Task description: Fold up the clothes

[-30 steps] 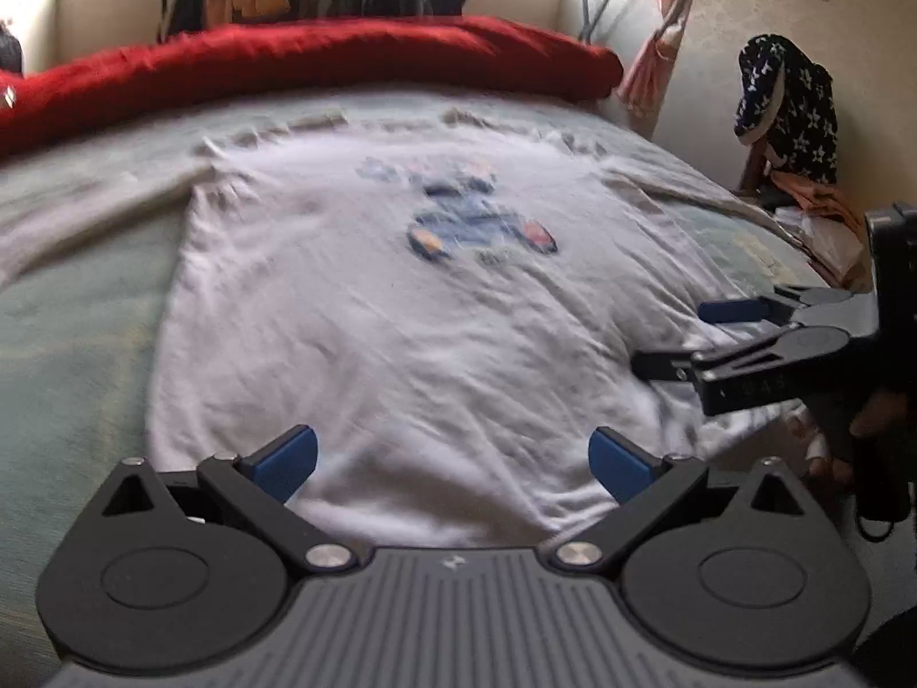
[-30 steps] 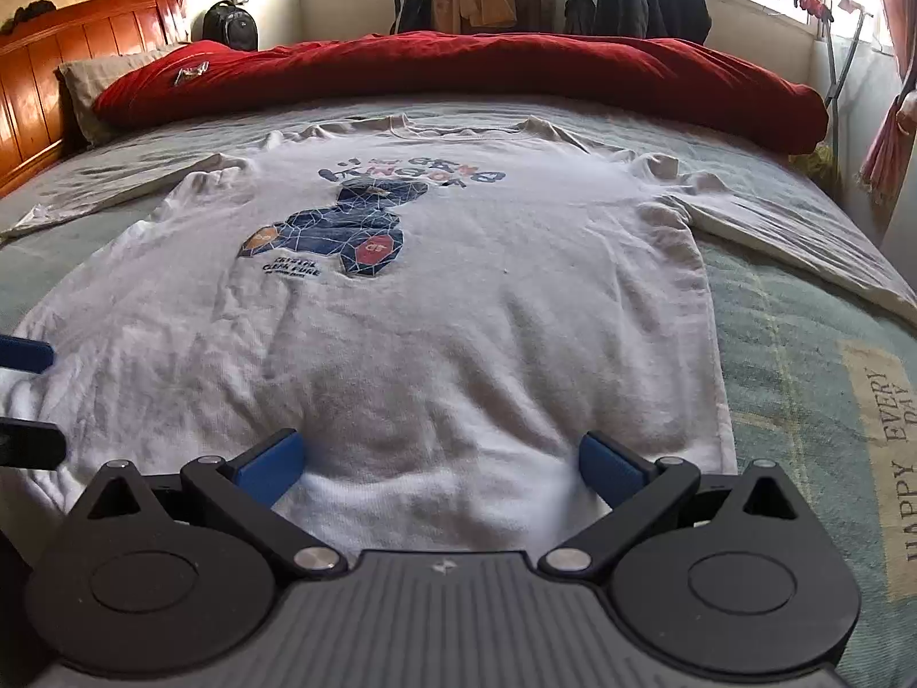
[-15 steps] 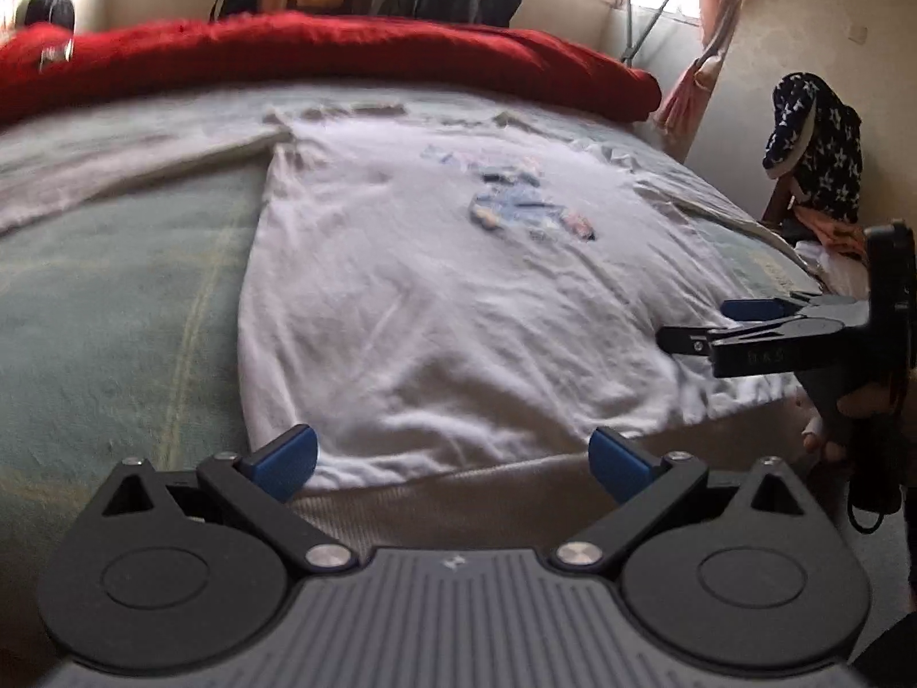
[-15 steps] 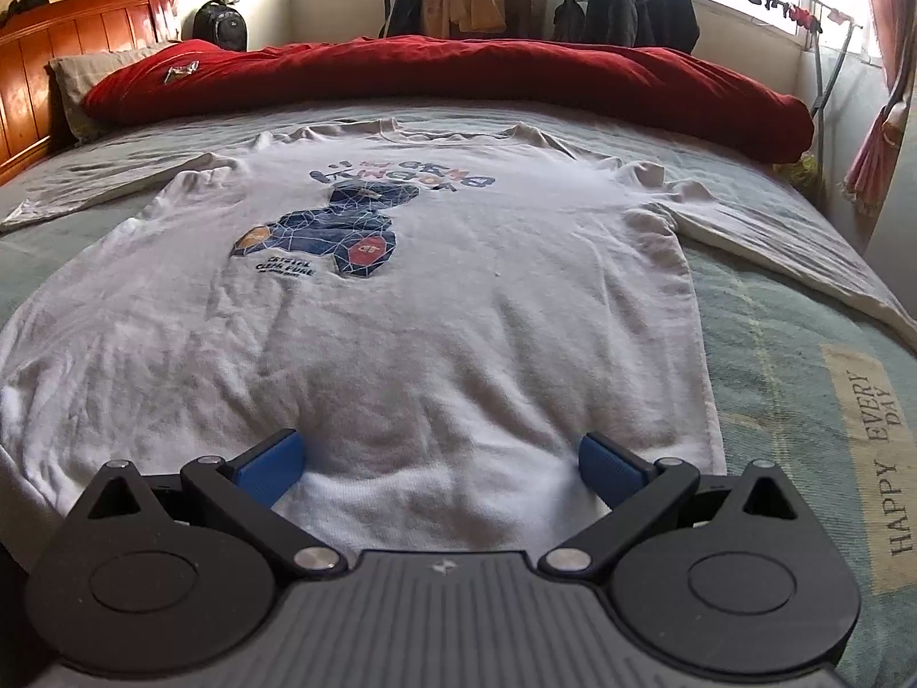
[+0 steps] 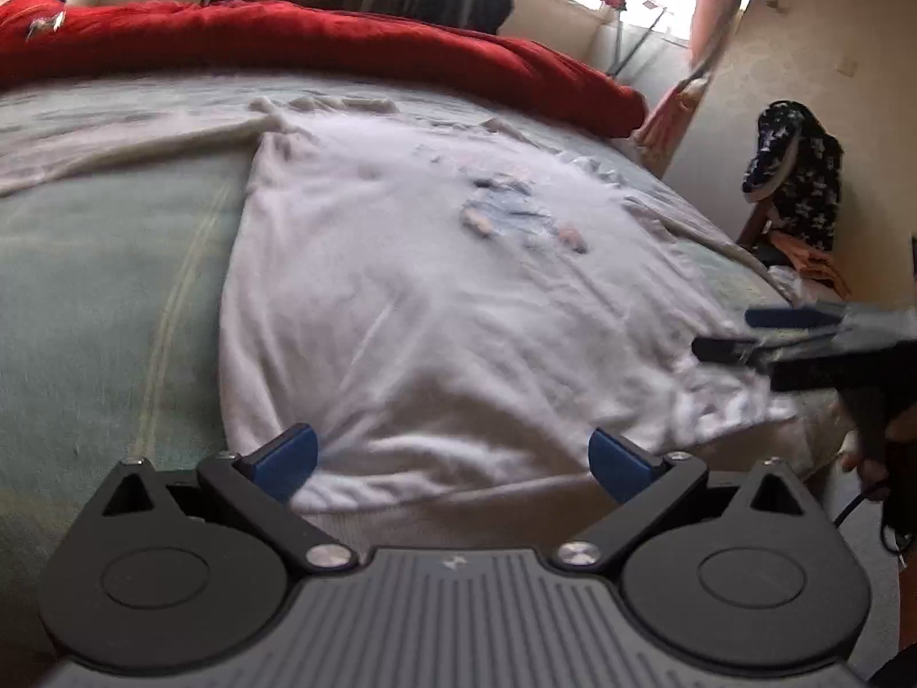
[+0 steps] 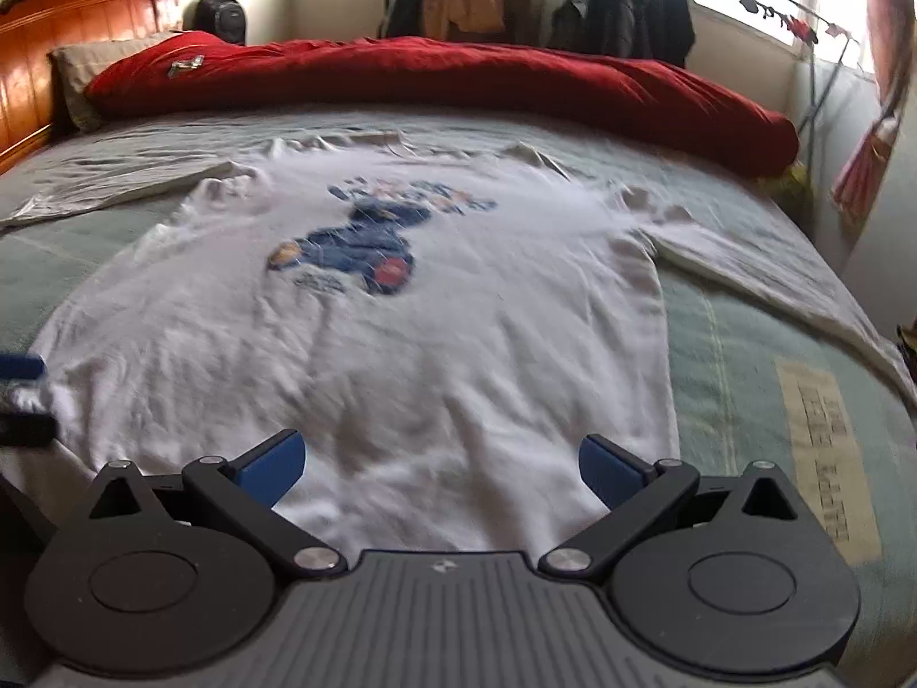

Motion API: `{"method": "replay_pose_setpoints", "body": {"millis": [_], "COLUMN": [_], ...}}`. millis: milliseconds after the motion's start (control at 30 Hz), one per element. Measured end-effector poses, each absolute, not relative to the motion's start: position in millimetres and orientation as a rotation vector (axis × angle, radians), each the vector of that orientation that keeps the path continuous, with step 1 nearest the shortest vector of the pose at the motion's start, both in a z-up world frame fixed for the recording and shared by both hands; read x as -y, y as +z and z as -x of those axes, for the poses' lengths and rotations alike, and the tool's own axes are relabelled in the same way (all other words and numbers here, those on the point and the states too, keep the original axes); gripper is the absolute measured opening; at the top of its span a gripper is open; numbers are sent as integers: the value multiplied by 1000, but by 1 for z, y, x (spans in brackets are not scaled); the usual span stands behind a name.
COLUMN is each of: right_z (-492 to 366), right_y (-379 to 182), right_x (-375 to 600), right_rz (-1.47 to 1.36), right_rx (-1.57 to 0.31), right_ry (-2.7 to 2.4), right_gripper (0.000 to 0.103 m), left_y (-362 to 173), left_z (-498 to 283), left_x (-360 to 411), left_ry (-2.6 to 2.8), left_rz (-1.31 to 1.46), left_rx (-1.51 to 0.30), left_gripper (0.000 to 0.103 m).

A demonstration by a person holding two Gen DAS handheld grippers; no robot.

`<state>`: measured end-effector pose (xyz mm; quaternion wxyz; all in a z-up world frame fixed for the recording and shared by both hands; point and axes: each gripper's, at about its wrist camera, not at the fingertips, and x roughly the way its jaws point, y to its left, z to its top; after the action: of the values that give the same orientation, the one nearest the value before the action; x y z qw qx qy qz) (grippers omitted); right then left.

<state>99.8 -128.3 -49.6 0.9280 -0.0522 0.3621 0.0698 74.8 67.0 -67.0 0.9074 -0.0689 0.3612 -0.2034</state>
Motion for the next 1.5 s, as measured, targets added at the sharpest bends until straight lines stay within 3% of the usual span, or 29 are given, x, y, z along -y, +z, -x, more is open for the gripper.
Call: {"method": "replay_pose_setpoints", "body": {"millis": [300, 600, 900, 1500], "right_z": [-173, -193, -180, -180], "right_y": [-53, -81, -74, -83], "right_x": [110, 120, 141, 139], "right_rz": [102, 74, -29, 24], "right_rx": [-717, -763, -740, -739], "right_ry": [272, 337, 406, 386], "right_gripper": [103, 103, 103, 103], "left_y": [-38, 3, -34, -47], "left_z": [-106, -212, -342, -335], "left_x": [-80, -72, -79, -84], "left_ry": [-360, -327, -253, -179], "left_rz": [220, 299, 533, 490], "left_rx": [-766, -805, -895, -914], "left_gripper": [100, 100, 100, 99]}}
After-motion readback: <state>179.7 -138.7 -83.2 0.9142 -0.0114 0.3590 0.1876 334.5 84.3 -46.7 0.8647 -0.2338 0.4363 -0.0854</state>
